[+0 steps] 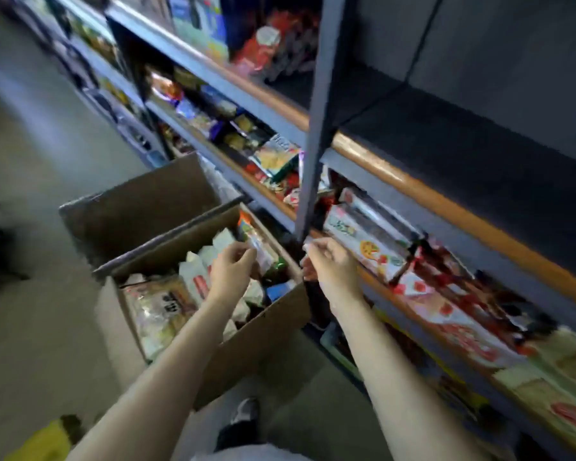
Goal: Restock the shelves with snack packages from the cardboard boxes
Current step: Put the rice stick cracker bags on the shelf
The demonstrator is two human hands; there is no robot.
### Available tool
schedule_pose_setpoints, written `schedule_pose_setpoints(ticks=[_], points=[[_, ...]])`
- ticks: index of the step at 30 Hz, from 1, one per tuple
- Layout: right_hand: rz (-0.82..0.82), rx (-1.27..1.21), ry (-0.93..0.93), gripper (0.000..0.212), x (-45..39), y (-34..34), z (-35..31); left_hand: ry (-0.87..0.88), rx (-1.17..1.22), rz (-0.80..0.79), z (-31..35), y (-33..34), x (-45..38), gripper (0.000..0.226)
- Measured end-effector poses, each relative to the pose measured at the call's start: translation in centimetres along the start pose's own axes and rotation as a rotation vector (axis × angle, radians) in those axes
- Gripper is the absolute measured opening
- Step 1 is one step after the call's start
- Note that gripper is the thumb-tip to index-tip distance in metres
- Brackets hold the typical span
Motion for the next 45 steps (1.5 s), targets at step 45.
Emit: schedule_pose_setpoints(ticks=[45], points=[[0.249,-0.317,-0.078,0.04,8.5,-11.8,-3.4,0.161,0.437,-0.819,10.2,5.8,8.9,0.038]])
Point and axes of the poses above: each hand's wrist, its own x-axis away from the middle knuckle, its own y-axis out of the palm, z = x × y, the point moved 1 cm from there along -x, towards the middle knuckle, and after that the axes turned 7 degrees about z, right-handed, at the moved point
